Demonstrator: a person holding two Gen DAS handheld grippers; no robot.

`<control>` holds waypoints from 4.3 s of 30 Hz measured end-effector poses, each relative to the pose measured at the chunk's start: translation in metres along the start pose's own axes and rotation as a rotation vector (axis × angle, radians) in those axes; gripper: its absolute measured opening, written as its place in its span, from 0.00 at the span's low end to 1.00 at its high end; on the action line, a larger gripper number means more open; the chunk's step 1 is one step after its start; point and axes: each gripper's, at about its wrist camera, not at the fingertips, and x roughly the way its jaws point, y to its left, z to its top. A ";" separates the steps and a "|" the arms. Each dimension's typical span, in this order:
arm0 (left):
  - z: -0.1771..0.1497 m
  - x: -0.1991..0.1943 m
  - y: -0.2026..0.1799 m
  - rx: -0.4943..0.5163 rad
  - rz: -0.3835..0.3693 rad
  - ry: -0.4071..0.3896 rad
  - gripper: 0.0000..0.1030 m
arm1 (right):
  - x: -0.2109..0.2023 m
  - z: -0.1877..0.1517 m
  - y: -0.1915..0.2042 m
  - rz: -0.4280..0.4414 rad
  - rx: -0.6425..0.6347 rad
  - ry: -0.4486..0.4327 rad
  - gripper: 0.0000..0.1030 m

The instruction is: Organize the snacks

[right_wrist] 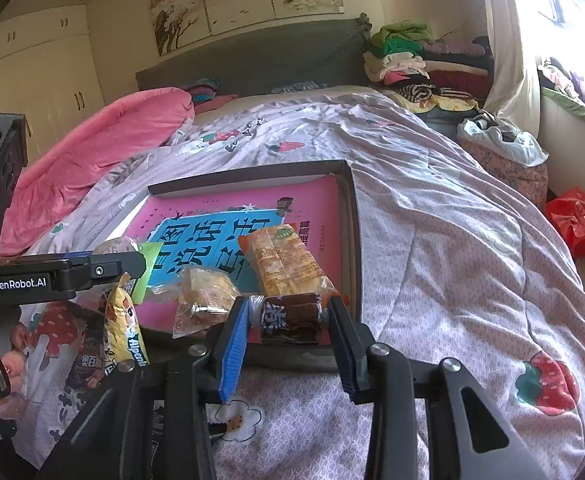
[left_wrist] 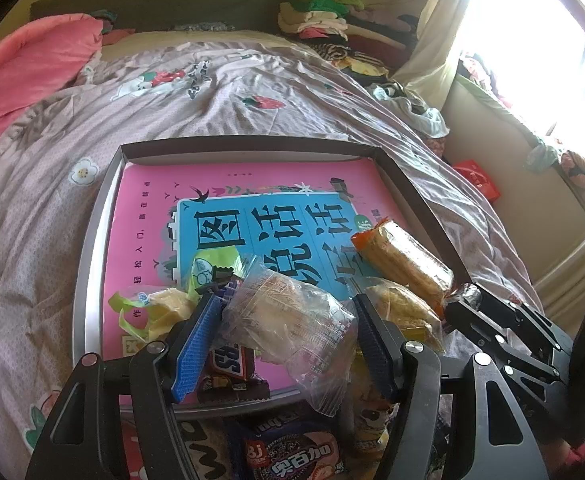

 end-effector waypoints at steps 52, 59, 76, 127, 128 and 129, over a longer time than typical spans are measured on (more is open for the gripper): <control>0.002 -0.004 0.003 -0.020 0.035 -0.003 0.75 | -0.009 0.002 0.001 -0.005 0.012 -0.011 0.46; 0.003 -0.011 0.007 -0.040 0.018 -0.012 0.75 | -0.012 0.003 0.001 -0.005 0.015 -0.026 0.55; -0.003 -0.039 0.018 -0.072 0.016 -0.048 0.76 | -0.023 0.005 0.001 0.008 0.004 -0.059 0.62; -0.040 -0.067 0.001 -0.001 -0.011 -0.014 0.78 | -0.044 0.000 0.020 0.044 -0.039 -0.051 0.73; -0.041 -0.067 0.001 0.001 -0.010 -0.010 0.78 | -0.044 0.000 0.020 0.042 -0.040 -0.049 0.73; -0.043 -0.067 0.000 0.002 -0.012 -0.007 0.78 | -0.044 0.000 0.020 0.043 -0.040 -0.047 0.73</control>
